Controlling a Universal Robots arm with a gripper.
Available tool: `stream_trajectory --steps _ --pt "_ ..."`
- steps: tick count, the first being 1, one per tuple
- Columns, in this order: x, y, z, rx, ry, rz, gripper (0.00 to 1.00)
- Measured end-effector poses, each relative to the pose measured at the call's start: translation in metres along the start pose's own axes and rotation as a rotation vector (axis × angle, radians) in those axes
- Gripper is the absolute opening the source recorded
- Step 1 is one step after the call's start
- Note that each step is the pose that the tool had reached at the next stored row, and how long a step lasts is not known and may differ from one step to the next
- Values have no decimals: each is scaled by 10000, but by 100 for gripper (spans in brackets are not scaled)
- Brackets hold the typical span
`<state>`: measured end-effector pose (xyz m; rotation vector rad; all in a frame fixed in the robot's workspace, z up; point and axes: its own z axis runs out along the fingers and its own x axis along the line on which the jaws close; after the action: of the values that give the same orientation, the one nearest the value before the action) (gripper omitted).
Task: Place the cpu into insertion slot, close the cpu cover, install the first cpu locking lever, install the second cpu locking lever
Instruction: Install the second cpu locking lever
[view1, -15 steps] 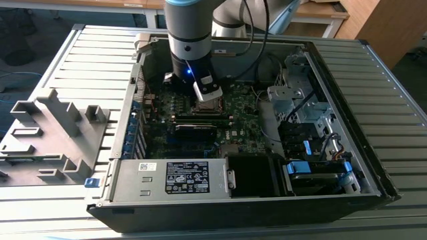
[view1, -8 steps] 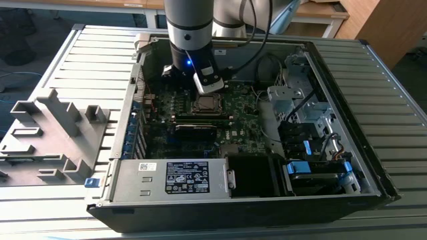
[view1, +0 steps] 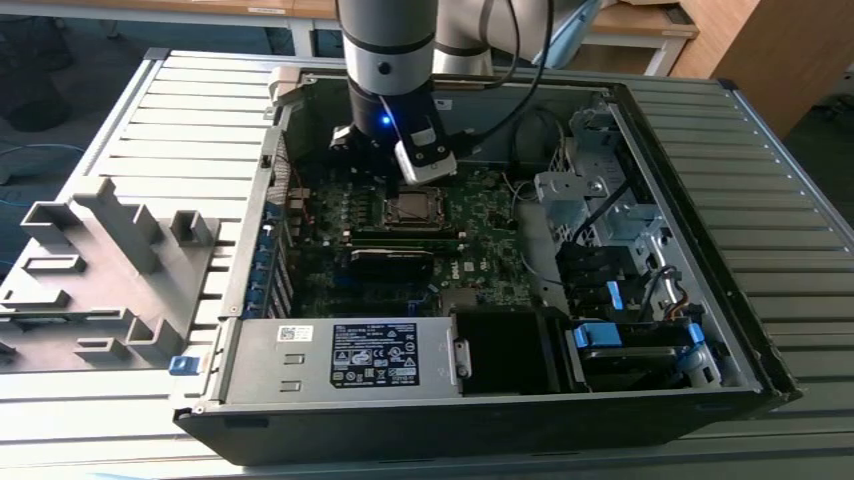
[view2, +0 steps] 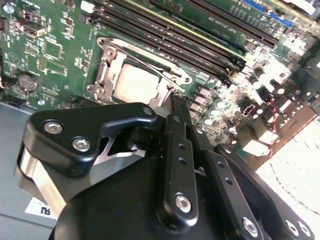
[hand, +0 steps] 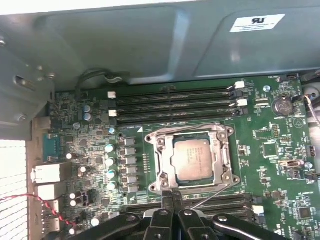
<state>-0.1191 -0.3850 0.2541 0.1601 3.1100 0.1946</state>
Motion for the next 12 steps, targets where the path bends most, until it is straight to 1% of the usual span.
stream_trajectory --steps 6,9,12 --pt "-121 4 2 19 183 25 11" --pt "-158 -14 1 23 231 32 11" --pt "-174 -44 -3 23 247 35 11"
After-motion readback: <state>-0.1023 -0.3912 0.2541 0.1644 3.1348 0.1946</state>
